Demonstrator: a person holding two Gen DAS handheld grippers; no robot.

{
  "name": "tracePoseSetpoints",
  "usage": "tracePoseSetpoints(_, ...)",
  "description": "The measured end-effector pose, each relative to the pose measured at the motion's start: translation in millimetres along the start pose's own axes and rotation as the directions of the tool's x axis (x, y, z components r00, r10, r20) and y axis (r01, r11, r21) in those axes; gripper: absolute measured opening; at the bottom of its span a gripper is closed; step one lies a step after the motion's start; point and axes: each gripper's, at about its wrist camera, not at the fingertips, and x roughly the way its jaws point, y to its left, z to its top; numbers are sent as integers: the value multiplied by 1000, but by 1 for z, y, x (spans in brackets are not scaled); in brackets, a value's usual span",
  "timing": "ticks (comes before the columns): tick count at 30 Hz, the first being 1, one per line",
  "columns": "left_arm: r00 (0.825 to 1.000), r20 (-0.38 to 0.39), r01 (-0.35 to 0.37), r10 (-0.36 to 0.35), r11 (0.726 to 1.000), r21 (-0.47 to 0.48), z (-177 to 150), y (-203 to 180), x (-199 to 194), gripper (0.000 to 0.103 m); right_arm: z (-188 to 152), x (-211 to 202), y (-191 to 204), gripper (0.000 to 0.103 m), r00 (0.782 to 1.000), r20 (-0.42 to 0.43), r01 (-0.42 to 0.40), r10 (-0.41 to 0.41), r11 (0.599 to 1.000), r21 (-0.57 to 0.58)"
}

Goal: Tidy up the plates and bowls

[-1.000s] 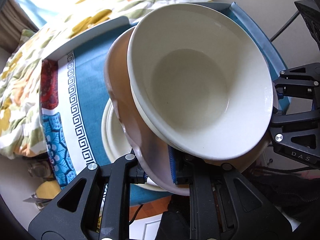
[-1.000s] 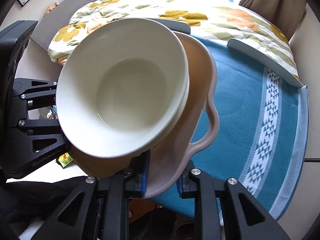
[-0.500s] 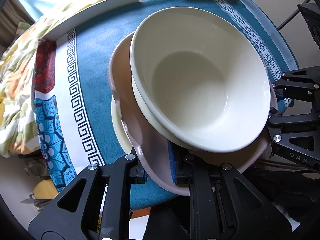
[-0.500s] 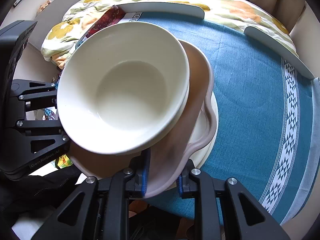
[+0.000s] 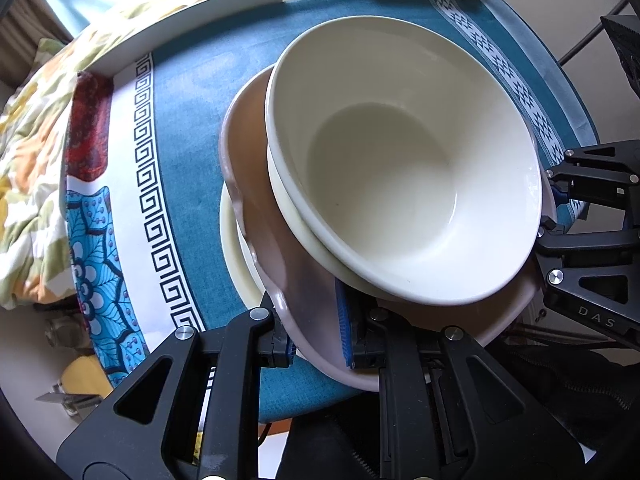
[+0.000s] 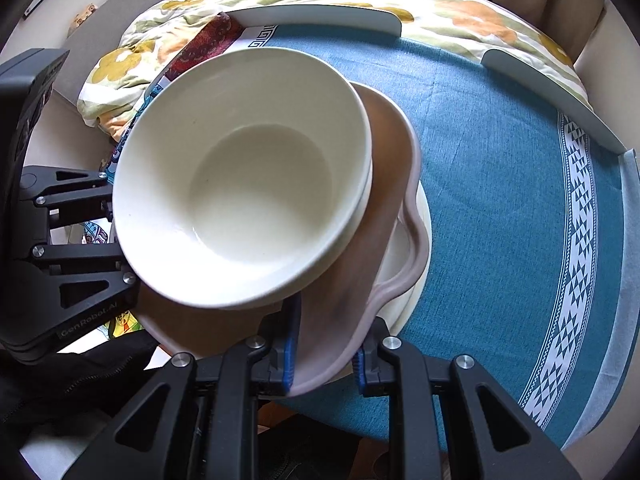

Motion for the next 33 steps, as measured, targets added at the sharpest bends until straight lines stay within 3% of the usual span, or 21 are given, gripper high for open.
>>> tracePoseSetpoints(7,999,-40,21,-22,1000,-22,2,3,-3,16,3,0,-2,20,1000,-21,-8,9,1000,17)
tracePoseSetpoints(17,998,-64,-1,1,1000,-4,3,-1,-13,23,3,-3,-3,20,999,-43,-3,5,999,49)
tracePoseSetpoints(20,998,-65,5,-4,1000,18,2,-4,-17,34,2,-10,-4,24,999,-45,-2,6,997,78)
tracePoseSetpoints(22,998,-61,16,-14,999,31,0,-6,-22,54,1,-17,-4,26,999,-44,3,1,996,93)
tracePoseSetpoints(23,998,-56,19,-17,999,36,0,-7,-25,57,1,-20,-4,27,999,-42,0,4,995,100)
tracePoseSetpoints(30,999,-37,-3,5,1000,31,-8,-12,-42,59,-11,-37,-2,39,1000,-20,-3,6,992,123)
tracePoseSetpoints(33,999,-9,-31,31,999,7,-16,-16,-53,59,-17,-46,-1,39,1000,3,-13,13,993,114)
